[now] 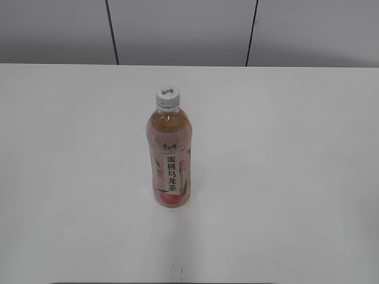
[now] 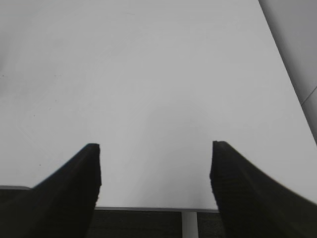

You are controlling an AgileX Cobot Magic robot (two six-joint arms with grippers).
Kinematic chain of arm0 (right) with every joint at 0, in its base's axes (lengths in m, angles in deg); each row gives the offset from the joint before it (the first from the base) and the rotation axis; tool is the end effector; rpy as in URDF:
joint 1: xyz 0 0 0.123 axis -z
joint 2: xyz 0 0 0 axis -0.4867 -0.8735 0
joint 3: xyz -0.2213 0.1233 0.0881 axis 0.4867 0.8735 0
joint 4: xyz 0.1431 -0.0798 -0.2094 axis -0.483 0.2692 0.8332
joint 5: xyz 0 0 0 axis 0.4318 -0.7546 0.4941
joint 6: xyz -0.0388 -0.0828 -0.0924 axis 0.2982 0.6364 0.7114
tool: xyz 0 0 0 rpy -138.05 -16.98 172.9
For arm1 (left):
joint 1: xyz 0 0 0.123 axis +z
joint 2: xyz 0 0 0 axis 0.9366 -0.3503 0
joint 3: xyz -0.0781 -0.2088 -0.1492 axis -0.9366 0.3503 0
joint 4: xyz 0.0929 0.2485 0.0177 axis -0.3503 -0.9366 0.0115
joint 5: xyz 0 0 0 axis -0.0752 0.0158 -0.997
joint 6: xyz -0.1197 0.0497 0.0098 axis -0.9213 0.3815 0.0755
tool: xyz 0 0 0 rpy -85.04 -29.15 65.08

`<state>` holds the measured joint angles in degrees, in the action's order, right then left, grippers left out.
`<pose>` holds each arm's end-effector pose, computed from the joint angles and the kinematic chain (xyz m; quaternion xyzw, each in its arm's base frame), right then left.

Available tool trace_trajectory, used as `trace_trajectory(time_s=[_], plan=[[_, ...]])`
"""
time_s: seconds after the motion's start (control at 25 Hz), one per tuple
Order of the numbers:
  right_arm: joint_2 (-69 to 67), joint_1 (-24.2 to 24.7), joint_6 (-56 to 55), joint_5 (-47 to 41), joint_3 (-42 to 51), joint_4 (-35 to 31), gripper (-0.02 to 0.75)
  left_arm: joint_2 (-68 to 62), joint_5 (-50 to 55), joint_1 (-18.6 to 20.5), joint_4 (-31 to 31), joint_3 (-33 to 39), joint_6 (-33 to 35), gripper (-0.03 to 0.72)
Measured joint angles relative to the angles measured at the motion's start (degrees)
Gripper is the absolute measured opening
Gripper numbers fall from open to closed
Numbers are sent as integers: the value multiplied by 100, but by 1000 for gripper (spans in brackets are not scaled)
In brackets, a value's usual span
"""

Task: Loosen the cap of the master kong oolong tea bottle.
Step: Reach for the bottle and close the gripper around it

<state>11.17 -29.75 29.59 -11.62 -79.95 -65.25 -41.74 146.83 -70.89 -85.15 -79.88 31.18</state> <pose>0.0546 0.0044 0.2660 -0.0718 0.8568 -0.0197 0.5103 0.0531 -0.0022 0.2906 0.0183 0.8253 -0.0056 0.5643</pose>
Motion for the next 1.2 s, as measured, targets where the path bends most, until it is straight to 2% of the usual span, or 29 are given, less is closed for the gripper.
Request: trace_trajectory(time_s=[1.2], plan=[[0,0,0,0,0,0,525,0,-118,0,8,-34,0,238]])
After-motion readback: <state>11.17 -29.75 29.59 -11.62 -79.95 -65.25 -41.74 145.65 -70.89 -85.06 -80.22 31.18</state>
